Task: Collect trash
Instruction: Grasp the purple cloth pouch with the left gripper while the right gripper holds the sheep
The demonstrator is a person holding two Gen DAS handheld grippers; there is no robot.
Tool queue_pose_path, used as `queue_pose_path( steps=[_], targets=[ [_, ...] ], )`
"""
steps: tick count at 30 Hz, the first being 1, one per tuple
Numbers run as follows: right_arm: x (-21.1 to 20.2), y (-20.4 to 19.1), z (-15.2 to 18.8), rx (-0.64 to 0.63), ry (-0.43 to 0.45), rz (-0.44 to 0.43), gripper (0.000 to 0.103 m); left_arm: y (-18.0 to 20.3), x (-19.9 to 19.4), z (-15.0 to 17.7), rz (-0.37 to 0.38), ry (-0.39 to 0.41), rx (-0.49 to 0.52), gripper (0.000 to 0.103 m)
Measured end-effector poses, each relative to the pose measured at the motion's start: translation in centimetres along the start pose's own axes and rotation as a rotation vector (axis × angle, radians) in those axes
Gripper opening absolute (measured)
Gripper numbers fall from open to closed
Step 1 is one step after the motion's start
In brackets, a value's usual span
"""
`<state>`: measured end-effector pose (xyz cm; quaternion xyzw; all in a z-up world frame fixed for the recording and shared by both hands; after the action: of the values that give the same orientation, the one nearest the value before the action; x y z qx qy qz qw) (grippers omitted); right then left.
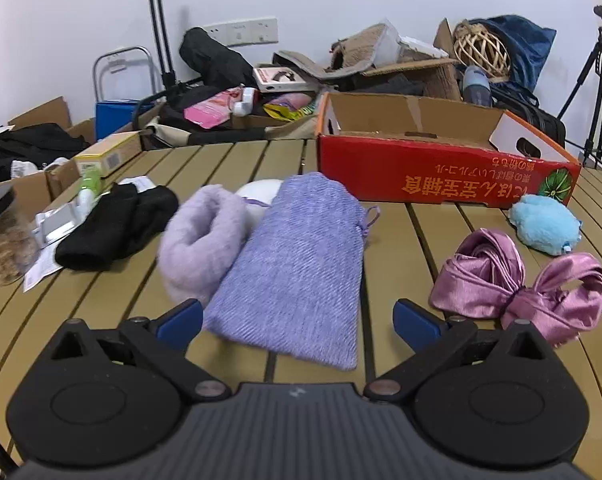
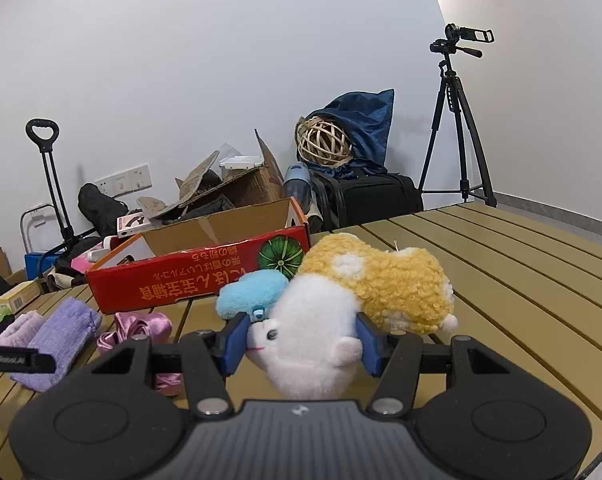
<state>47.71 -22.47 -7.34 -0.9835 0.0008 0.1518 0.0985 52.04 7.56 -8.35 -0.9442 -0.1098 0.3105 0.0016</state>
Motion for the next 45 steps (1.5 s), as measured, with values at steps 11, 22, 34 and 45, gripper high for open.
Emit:
queue_pose_path(
  steps=[11, 22, 34, 45],
  targets=[
    [0.7, -0.2, 0.0, 0.013, 0.002, -0.003, 0.055, -0.1, 3.1, -0.3, -0.010, -0.066, -0.065, 0.102],
    [0.2, 0.3, -0.3, 0.042, 0.012, -0.018, 0.055, -1.0, 2.9, 0.5, -0.020, -0.079, -0.115, 0.063],
    [-0.8, 0.6, -1.1, 0.090, 0.021, -0.063, 0.055, -1.3, -0.4, 0.7, -0.008, -0.014, -0.118, 0.022],
    [-2.4, 0.6, -1.9, 0.078, 0.036, -0.104, 0.055, -0.9, -4.9, 1.4, 0.010, 0.029, -0.120, 0.022]
  ],
)
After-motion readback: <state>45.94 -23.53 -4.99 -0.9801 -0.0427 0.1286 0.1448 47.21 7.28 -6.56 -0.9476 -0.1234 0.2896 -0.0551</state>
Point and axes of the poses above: each gripper's, at about its wrist camera, not at the fingertips, and x roughly the way its jaws point, y to its right, z to its underside, the point moved 10 cm from there along x, roughly the way its jaws point, and after that the axes turned 2 degrees about y, right-handed, at the moved point
